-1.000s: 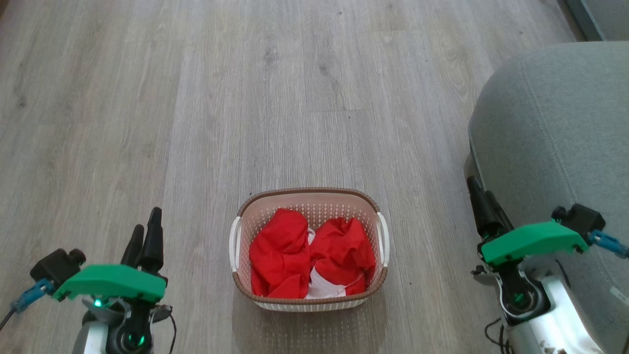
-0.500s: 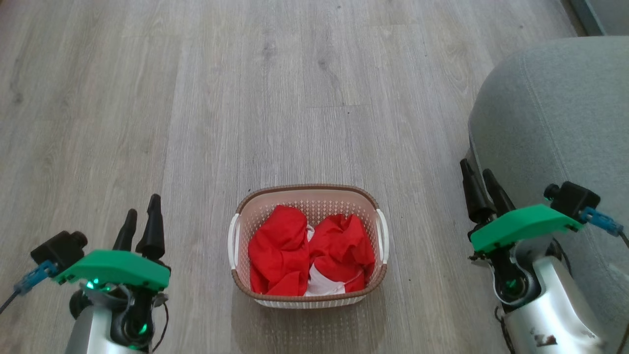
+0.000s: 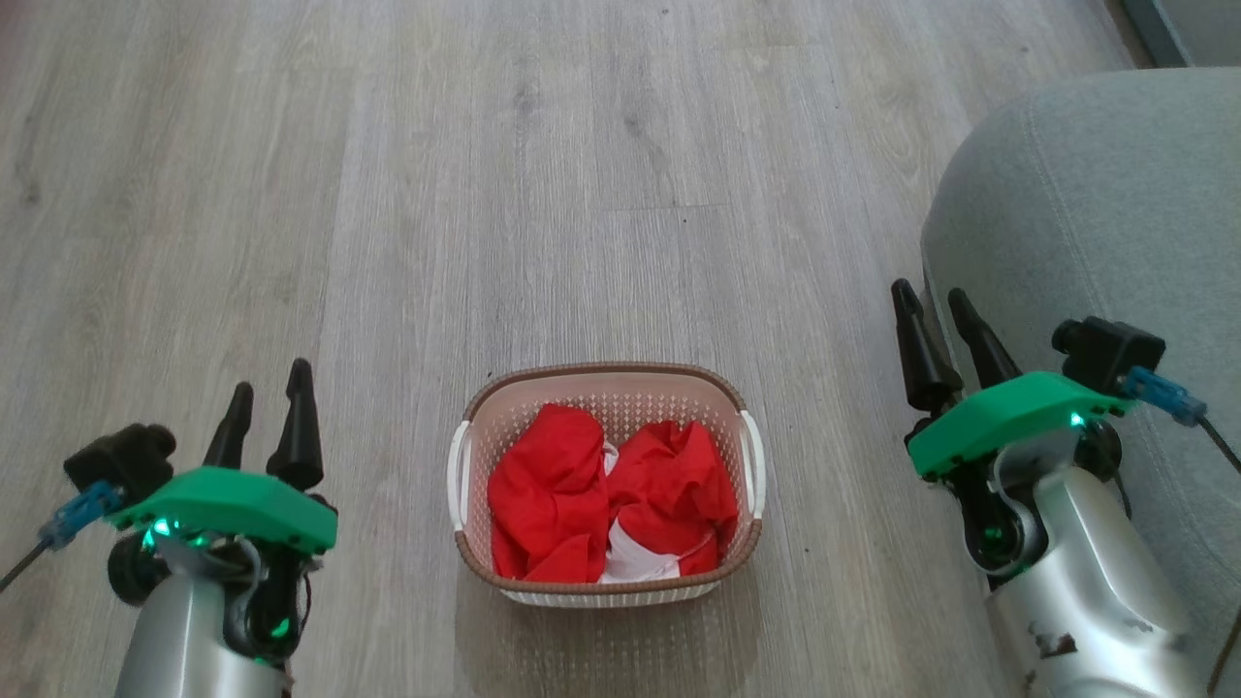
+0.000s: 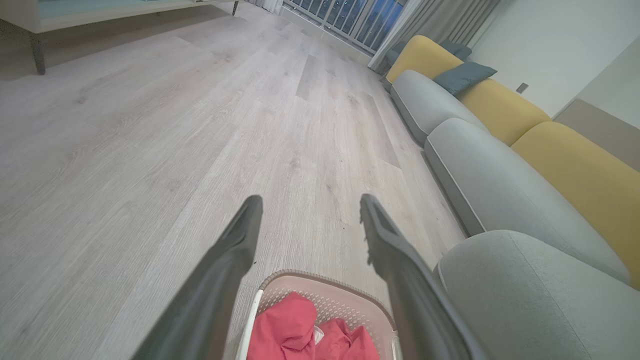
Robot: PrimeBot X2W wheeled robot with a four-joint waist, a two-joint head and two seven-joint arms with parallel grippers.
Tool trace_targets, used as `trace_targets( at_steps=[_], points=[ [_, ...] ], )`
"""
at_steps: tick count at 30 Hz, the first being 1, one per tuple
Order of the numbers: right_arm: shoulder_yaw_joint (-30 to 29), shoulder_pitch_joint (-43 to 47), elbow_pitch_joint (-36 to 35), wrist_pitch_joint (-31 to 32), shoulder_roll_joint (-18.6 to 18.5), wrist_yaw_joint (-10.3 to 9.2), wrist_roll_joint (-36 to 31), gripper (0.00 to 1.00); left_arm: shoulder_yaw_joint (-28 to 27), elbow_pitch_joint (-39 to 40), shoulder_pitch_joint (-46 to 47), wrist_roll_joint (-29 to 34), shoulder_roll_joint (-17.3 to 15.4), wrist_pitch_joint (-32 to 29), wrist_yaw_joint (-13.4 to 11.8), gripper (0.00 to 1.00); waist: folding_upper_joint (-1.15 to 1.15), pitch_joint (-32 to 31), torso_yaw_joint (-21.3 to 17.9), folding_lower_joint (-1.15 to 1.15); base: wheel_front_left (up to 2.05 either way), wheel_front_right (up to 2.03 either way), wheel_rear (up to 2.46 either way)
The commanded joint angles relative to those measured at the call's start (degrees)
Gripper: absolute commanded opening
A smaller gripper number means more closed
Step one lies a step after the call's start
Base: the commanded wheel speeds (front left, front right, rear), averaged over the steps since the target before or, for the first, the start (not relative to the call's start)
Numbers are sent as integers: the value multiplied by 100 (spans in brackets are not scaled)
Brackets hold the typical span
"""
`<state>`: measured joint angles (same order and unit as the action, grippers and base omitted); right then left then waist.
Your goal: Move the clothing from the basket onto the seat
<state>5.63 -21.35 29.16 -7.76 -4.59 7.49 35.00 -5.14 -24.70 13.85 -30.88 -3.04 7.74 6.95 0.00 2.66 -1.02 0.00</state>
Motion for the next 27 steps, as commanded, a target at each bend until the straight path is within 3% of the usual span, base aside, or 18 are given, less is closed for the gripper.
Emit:
trace_targets(
  at_steps=[1,27],
  points=[
    [108,-373,-156,-90,-69,0,-181,100,-138,162,367,185,-119,96,34,100,0,4,2,0,0,0,0],
    [156,-993,352,-512,-6,0,-2241,100,-189,-83,899,2075,-211,516,18,100,0,114,-72,0,0,0,0]
  ],
)
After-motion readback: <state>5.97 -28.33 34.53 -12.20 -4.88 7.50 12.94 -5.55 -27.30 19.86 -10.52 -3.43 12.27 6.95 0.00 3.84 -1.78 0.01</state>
